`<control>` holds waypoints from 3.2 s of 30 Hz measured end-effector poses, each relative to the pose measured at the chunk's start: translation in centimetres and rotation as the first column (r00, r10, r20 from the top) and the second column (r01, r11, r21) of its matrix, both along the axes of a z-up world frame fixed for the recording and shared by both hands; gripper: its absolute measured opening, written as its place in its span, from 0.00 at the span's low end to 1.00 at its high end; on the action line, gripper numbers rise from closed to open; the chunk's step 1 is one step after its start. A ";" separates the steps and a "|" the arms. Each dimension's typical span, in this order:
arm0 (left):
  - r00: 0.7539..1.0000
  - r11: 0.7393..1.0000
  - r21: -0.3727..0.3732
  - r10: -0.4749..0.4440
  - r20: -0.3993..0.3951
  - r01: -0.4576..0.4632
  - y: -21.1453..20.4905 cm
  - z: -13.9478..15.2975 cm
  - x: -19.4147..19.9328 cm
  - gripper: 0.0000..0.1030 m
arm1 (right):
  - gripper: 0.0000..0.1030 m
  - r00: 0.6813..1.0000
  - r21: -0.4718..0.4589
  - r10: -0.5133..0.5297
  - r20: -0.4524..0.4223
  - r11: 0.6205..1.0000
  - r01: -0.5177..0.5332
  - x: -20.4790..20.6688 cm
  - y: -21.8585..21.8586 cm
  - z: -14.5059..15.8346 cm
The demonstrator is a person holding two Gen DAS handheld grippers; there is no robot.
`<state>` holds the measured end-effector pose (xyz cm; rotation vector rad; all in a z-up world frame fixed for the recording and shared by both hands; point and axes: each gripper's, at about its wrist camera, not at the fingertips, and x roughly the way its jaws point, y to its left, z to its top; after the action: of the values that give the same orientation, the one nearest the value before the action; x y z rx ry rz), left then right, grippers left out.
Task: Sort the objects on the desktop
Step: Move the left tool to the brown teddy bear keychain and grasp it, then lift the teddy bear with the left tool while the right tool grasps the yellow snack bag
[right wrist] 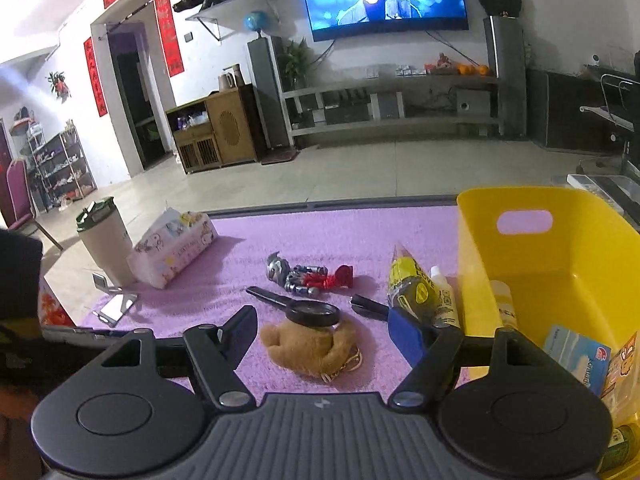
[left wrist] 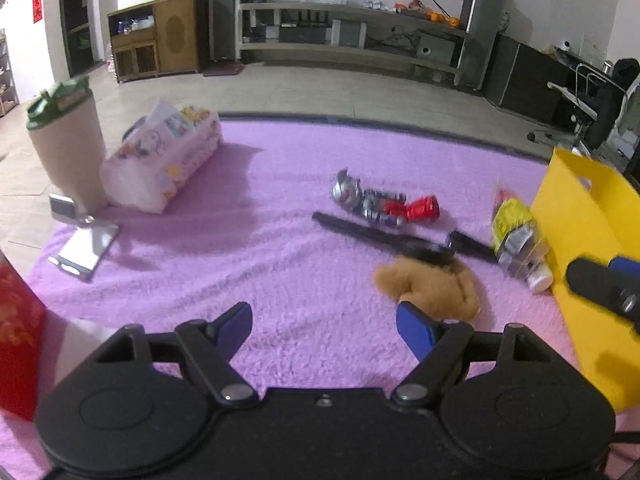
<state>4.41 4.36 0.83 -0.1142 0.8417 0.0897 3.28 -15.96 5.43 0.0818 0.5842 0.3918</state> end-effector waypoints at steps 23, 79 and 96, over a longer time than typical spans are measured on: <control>0.996 0.990 -0.110 -0.092 -0.007 0.091 -1.3 -0.2 1.8 0.81 | 0.38 0.999 -0.081 -0.033 0.018 0.996 0.035 1.9 -0.4 0.2; 0.982 0.986 -0.165 -0.067 -0.175 0.038 1.0 -2.8 -0.3 0.40 | 0.52 0.991 -0.215 -0.090 0.101 0.970 0.110 3.0 -0.4 -1.8; 0.980 0.985 -0.170 -0.073 -0.185 0.041 1.0 -3.0 0.1 0.41 | 0.48 0.980 -0.557 -0.197 -0.011 0.815 0.158 13.5 6.5 -6.9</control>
<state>4.49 5.37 -2.17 -0.2407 1.0435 -0.0246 16.78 -9.45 -1.49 -0.4123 0.7332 0.0232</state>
